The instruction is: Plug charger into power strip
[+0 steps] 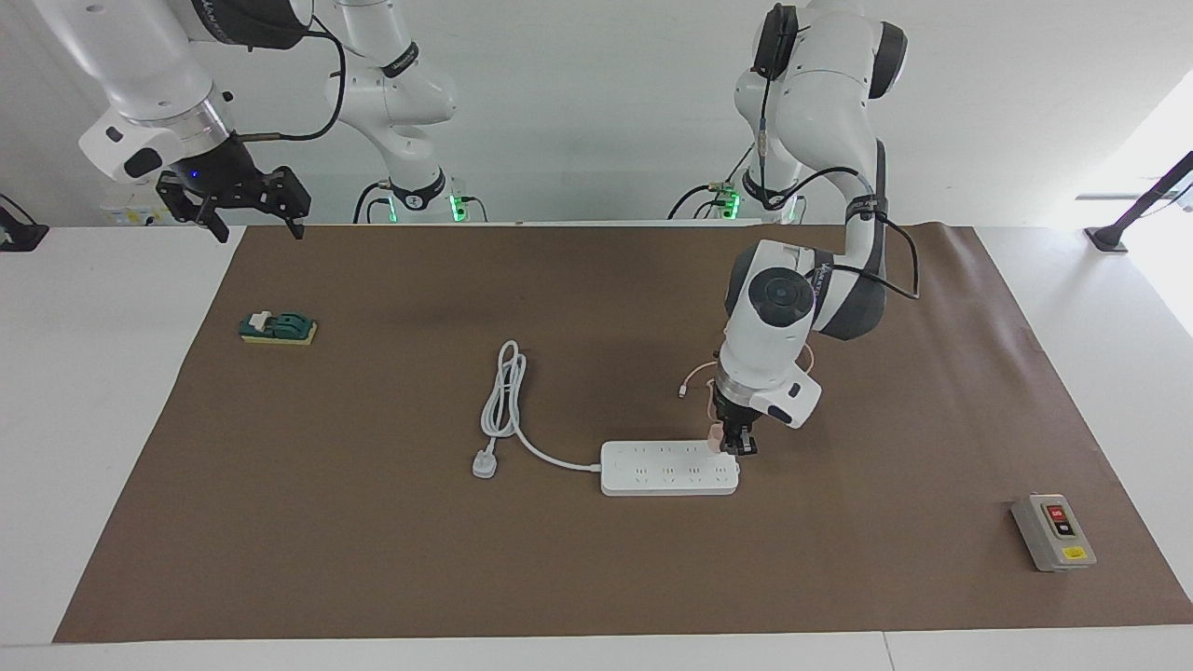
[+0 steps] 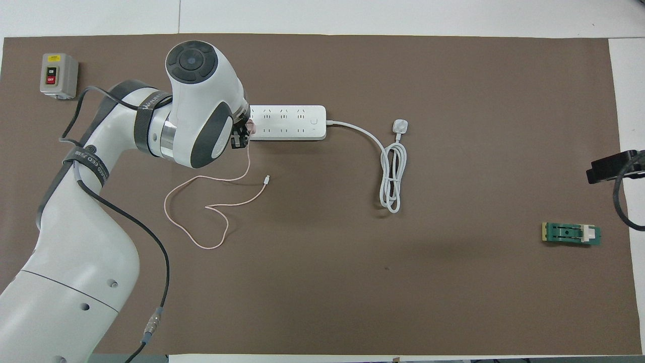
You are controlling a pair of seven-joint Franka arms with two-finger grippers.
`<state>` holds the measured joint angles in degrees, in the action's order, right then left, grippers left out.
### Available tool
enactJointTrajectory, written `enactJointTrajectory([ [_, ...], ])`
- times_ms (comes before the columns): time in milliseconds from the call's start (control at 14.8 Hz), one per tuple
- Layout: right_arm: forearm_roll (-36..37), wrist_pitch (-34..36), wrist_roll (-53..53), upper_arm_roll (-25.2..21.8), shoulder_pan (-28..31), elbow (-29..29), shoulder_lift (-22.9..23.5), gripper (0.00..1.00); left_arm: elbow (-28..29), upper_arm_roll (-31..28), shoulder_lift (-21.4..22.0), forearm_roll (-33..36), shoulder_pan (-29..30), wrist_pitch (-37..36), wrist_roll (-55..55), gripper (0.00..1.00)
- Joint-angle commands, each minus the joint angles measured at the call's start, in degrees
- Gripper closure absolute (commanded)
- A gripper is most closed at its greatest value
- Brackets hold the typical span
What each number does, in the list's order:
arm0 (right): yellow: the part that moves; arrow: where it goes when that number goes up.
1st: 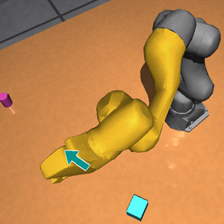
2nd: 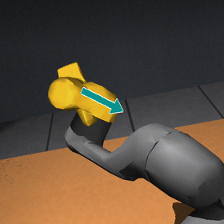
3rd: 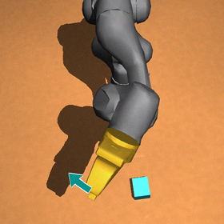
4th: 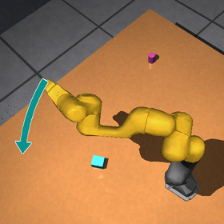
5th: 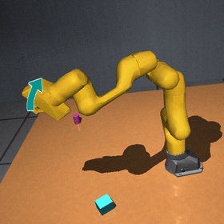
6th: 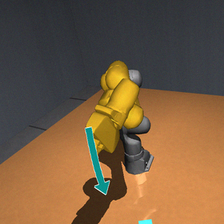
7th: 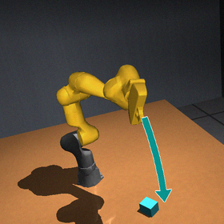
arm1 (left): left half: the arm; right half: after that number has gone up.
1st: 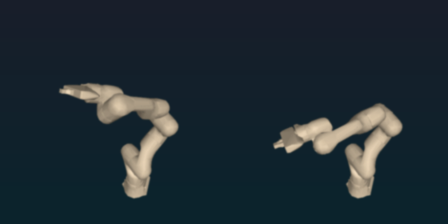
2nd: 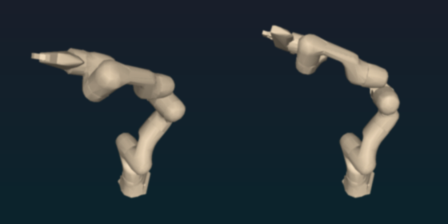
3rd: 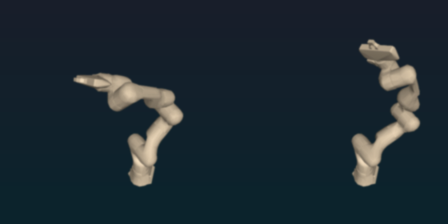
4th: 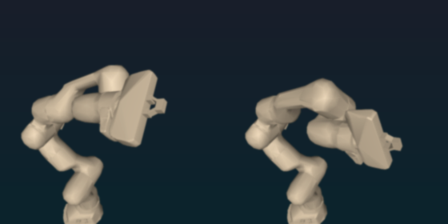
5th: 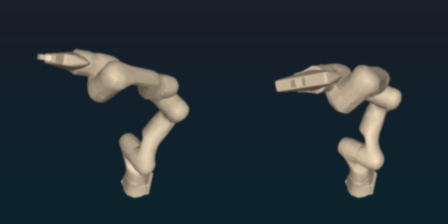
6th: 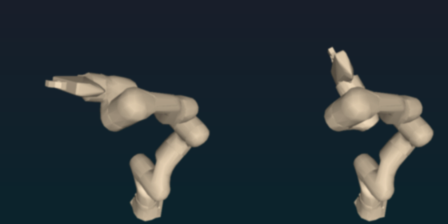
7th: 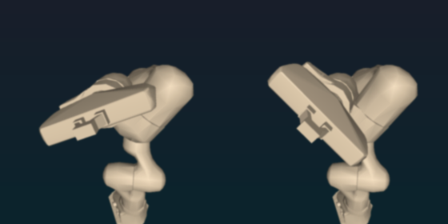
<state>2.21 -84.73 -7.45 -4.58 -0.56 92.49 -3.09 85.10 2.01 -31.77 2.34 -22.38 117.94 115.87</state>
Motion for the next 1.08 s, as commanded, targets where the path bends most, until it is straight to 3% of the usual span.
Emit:
enactJointTrajectory([
  [0,1.1,0.2,-1.0,0.3,0.3,1.5,-1.4,0.0,1.5,-0.9,0.5,1.4,-0.8,1.2,1.3,1.0],
  [1011,1.1,0.2,-1.0,0.3,0.3,1.5,-1.4,0.0,1.1,-0.8,0.4,2.3,-1.1,1.7,1.3,1.0],
])
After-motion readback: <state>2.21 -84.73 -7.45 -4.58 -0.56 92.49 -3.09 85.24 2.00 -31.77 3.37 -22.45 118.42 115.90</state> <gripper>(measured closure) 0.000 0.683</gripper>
